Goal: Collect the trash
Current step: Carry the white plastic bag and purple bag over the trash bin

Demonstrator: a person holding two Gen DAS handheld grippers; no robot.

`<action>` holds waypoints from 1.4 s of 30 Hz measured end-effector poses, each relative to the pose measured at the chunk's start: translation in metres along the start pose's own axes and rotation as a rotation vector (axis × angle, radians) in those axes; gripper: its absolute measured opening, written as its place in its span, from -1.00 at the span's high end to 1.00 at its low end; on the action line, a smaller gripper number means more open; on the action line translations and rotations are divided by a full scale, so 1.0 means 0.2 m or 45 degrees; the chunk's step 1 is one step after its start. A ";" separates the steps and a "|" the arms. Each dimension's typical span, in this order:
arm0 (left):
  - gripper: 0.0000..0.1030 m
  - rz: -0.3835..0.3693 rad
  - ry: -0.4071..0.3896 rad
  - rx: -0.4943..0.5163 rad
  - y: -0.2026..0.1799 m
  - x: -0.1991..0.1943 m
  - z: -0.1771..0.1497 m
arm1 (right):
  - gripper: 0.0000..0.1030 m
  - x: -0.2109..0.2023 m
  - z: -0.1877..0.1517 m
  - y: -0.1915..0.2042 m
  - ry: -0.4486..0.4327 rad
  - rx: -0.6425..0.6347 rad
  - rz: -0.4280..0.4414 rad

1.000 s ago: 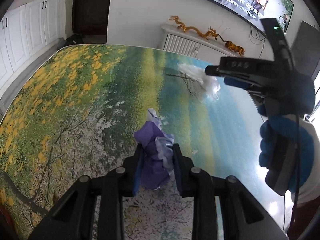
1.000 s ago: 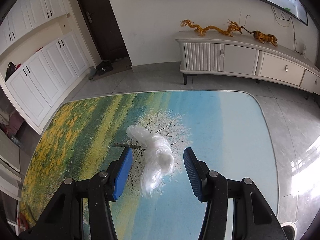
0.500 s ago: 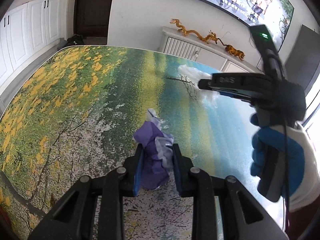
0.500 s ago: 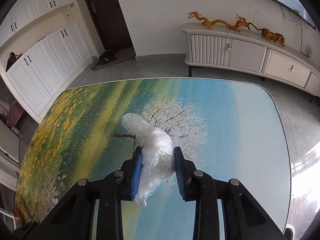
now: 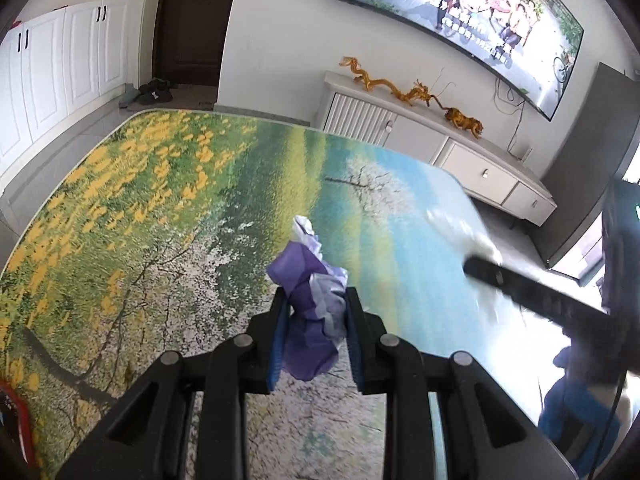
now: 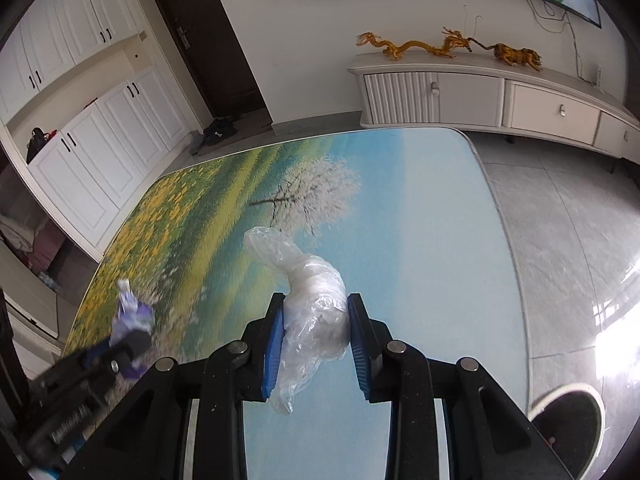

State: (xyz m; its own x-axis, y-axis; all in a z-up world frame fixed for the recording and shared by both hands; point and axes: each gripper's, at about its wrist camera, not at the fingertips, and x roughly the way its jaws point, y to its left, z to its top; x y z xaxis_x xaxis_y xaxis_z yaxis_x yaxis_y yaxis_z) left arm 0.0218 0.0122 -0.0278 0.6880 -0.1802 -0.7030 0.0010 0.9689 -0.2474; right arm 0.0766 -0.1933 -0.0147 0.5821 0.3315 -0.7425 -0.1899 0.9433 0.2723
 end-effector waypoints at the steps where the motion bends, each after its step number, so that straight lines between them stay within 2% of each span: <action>1: 0.52 -0.002 -0.005 0.003 -0.01 -0.02 0.00 | 0.44 -0.04 -0.03 -0.01 -0.008 0.009 0.000; 15: 0.52 -0.028 -0.065 0.053 -0.17 -0.25 -0.01 | 0.44 -0.53 -0.28 -0.25 -0.163 0.164 -0.036; 24: 0.52 -0.134 -0.036 0.165 -0.44 -0.30 -0.03 | 0.44 -0.79 -0.41 -0.54 -0.267 0.326 -0.128; 34: 0.52 -0.362 0.089 0.313 -0.87 -0.23 -0.09 | 0.44 -0.95 -0.64 -0.89 -0.286 0.520 -0.277; 42: 0.51 -0.488 0.255 0.516 -1.33 -0.06 -0.26 | 0.44 -0.94 -0.77 -1.11 -0.247 0.651 -0.353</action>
State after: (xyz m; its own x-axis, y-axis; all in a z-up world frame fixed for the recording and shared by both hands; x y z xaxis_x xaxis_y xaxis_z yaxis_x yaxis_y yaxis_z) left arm -0.0240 -0.2517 0.0120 0.4337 -0.5206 -0.7355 0.5264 0.8088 -0.2621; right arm -0.1134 -0.4631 -0.0297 0.6981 0.0205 -0.7157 0.3645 0.8502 0.3798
